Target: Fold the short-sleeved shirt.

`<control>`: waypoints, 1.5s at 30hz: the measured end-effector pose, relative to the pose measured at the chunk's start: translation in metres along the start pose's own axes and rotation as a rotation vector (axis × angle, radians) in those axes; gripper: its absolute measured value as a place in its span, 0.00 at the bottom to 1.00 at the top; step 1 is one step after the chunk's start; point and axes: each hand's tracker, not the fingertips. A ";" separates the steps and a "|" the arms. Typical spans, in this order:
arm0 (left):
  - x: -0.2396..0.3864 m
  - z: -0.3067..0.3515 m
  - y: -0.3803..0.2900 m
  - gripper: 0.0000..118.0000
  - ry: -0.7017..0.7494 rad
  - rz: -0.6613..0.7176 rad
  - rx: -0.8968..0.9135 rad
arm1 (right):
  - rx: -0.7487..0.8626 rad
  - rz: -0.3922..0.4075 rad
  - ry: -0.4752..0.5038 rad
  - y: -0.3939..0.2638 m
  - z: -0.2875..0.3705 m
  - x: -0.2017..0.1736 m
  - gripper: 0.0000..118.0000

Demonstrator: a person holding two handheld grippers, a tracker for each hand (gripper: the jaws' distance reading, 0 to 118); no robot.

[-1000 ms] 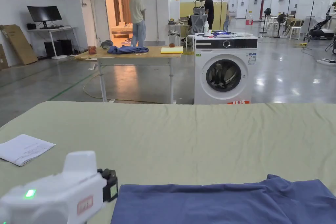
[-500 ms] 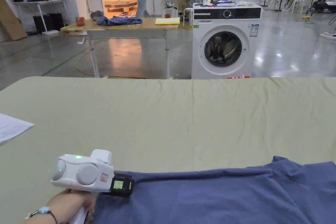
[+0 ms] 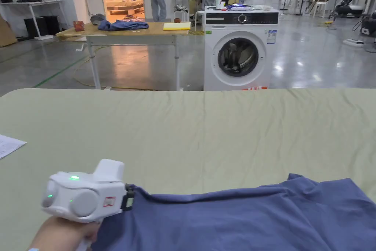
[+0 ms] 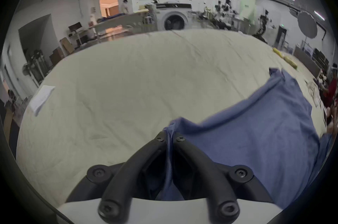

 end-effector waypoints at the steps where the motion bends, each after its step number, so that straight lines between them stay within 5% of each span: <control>1: -0.006 0.012 0.005 0.00 -0.004 0.031 0.043 | 0.001 -0.025 -0.009 0.011 -0.014 0.013 0.00; 4: -0.016 0.038 0.015 0.00 -0.065 0.069 0.093 | -0.172 -0.066 -0.019 0.039 -0.080 0.058 0.00; 6: -0.009 0.055 0.020 0.00 -0.052 0.033 0.120 | -0.491 -0.192 0.146 0.043 -0.145 0.094 0.00; 7: -0.005 0.061 0.022 0.00 -0.057 0.015 0.136 | -0.552 -0.217 0.120 0.039 -0.167 0.103 0.03; 8: -0.002 0.066 0.023 0.00 -0.061 0.010 0.144 | -0.521 -0.175 0.043 0.036 -0.186 0.110 0.19; 9: 0.000 0.070 0.024 0.00 -0.062 0.003 0.148 | -0.495 -0.110 -0.020 0.035 -0.205 0.114 0.49; 10: 0.004 0.070 0.027 0.00 -0.064 0.002 0.150 | -0.545 -0.095 -0.036 0.034 -0.227 0.118 0.92; 11: 0.006 0.071 0.027 0.00 -0.070 0.003 0.152 | -0.609 -0.086 -0.058 0.033 -0.245 0.123 0.98; 13: 0.009 0.071 0.027 0.00 -0.074 -0.014 0.142 | -0.543 -0.120 -0.102 0.029 -0.266 0.134 0.94; 18: 0.002 0.053 0.023 0.00 -0.044 -0.019 0.093 | -0.771 -0.194 -0.256 0.000 -0.336 0.157 0.92; 22: -0.005 0.041 0.012 0.00 -0.022 -0.018 0.039 | -0.899 -0.005 -0.356 -0.019 -0.350 0.144 0.77; 24: -0.009 0.035 0.008 0.00 -0.046 0.016 -0.026 | -0.846 -0.010 -0.309 -0.013 -0.338 0.131 0.74; 26: -0.011 0.034 0.004 0.00 -0.043 0.024 -0.036 | -0.824 0.010 -0.301 -0.006 -0.325 0.123 0.48; 28: -0.011 0.037 0.002 0.00 -0.046 0.026 -0.039 | -0.781 -0.026 -0.231 0.002 -0.314 0.120 0.02; 38: -0.005 0.130 0.024 0.00 -0.042 0.084 0.113 | -0.393 0.035 -0.144 0.097 -0.149 0.077 0.02; 45: -0.004 0.234 0.057 0.00 -0.080 0.074 0.263 | -0.276 0.088 -0.108 0.182 -0.047 0.041 0.02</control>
